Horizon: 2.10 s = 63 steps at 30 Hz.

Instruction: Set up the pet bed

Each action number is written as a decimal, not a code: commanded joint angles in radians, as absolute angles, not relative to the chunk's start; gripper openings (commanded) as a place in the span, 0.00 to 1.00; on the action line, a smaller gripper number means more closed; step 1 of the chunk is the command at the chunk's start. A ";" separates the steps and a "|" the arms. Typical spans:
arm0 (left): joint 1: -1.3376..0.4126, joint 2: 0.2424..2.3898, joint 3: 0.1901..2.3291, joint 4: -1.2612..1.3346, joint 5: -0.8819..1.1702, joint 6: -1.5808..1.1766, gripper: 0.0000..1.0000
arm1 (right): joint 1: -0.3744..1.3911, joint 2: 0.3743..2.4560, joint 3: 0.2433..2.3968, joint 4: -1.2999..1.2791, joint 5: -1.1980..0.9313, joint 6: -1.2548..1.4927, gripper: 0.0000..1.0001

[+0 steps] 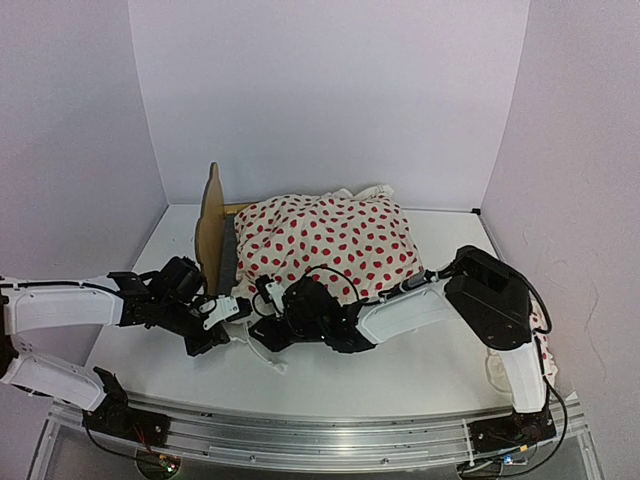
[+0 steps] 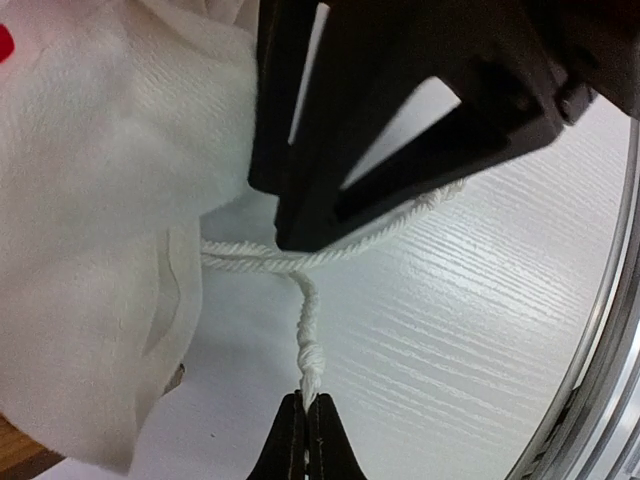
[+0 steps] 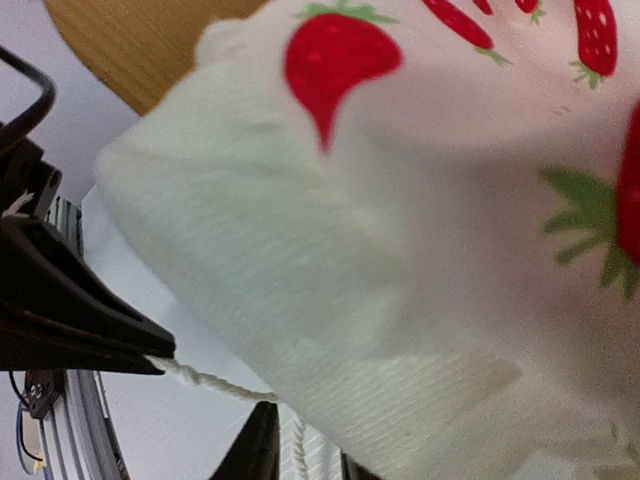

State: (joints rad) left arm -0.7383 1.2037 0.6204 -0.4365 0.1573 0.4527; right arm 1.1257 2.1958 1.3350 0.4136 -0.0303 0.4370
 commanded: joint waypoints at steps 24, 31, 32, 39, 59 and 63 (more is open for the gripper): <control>-0.715 1.180 0.525 -0.308 0.144 0.602 0.00 | 1.142 2.439 1.564 0.512 0.147 0.545 0.08; -0.712 1.188 0.551 -0.314 0.160 0.569 0.00 | 1.143 2.360 1.502 0.498 0.131 0.493 0.00; -0.712 1.191 0.556 -0.314 0.165 0.554 0.00 | 1.142 2.345 1.498 0.478 0.113 0.481 0.00; -0.712 1.207 0.616 -0.238 0.165 0.483 0.00 | 1.142 2.209 1.416 0.434 -0.072 0.462 0.00; -0.712 1.372 0.595 -0.038 0.199 0.622 0.00 | 1.141 2.065 1.289 0.472 -0.140 0.523 0.00; -0.712 1.399 0.580 0.006 0.210 0.658 0.00 | 1.141 2.065 1.279 0.501 -0.165 0.543 0.00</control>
